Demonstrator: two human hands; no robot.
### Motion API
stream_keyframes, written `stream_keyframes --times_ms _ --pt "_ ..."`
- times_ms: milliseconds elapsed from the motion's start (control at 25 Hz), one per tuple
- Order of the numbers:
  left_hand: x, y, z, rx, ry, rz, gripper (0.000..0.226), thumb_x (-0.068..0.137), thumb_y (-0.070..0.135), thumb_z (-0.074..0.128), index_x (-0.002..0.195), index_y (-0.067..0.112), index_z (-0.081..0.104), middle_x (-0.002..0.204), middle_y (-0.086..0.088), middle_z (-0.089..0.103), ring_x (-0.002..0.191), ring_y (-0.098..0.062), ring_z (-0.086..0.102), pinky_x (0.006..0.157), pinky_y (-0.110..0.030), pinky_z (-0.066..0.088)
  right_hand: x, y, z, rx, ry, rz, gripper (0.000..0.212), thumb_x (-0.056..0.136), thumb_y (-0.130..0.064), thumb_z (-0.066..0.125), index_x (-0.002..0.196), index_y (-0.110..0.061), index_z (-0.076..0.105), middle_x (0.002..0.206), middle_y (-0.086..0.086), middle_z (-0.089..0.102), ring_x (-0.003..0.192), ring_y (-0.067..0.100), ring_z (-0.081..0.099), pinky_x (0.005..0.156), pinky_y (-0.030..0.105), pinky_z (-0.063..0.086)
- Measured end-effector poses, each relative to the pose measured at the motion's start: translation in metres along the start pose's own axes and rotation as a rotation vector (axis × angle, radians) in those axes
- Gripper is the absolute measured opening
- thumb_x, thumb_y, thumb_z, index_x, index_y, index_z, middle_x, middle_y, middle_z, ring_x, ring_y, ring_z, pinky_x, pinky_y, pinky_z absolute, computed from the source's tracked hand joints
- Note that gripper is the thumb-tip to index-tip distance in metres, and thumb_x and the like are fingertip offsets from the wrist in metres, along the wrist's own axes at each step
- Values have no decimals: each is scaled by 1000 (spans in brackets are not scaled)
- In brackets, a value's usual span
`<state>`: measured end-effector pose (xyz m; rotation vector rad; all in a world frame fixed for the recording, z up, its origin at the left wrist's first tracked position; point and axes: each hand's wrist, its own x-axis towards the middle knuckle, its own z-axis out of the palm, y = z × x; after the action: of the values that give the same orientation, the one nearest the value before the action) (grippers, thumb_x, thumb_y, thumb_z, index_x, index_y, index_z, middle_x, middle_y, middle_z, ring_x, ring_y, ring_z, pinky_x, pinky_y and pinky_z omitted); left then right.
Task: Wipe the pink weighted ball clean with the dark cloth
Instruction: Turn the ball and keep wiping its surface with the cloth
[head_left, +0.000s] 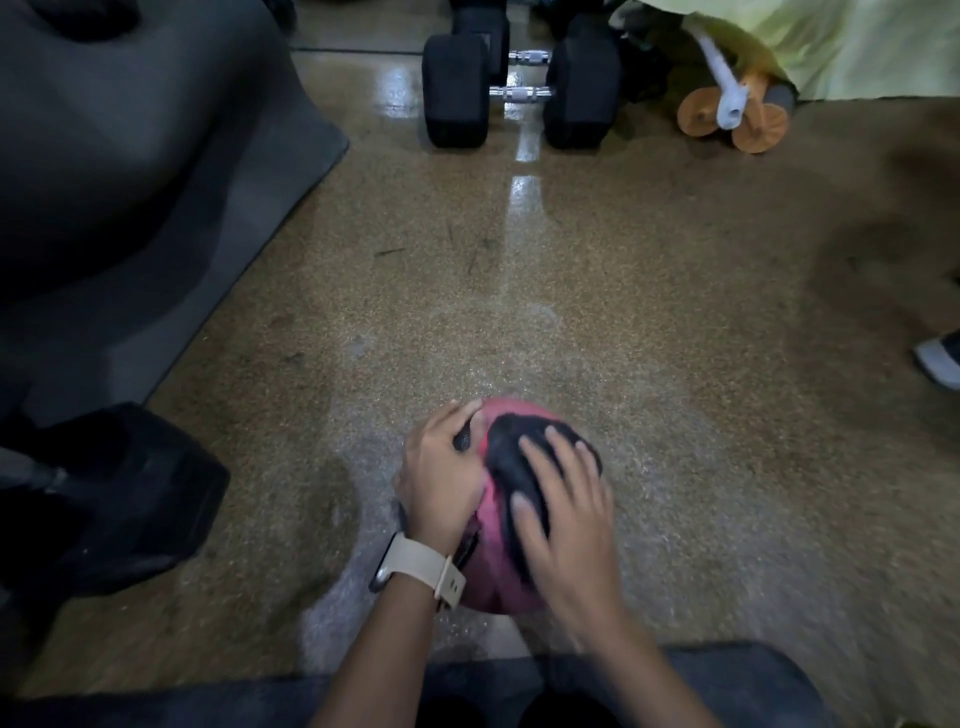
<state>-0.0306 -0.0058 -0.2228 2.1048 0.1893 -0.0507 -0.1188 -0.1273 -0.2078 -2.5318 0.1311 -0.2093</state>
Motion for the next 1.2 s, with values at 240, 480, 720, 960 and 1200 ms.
stream_keyframes --times_ms 240,480,720,960,1200 --pt "1 11 0 33 35 -43 39 94 44 48 120 31 75 131 8 71 126 -20 62 106 -42 49 38 -12 7 -59 15 114 50 95 -45 28 135 -27 52 144 0 49 135 27 41 111 49 29" --pt "6 7 -5 -19 20 -168 39 100 40 46 131 31 68 141 5 64 133 -22 57 114 -40 43 -1 12 4 210 8 95 50 100 -47 23 146 -31 35 154 -5 32 146 16 21 117 34 17" --pt "-14 5 -3 282 -127 193 73 91 57 15 146 29 53 157 1 49 150 -26 37 119 -64 29 65 2 -7 116 -63 247 46 99 -41 24 133 -27 52 138 0 53 130 25 46 103 38 35" --pt "24 14 3 347 -295 122 79 80 66 19 139 32 58 155 5 51 147 -26 40 120 -59 29 70 4 -8 7 -155 242 61 88 -56 16 138 -36 44 149 -7 42 137 19 37 112 53 26" --pt "23 10 6 159 -149 25 65 79 68 27 124 42 67 135 11 66 127 -22 60 107 -49 46 -9 -21 3 -17 28 79 50 100 -46 21 146 -31 35 154 -3 34 145 24 23 118 46 17"
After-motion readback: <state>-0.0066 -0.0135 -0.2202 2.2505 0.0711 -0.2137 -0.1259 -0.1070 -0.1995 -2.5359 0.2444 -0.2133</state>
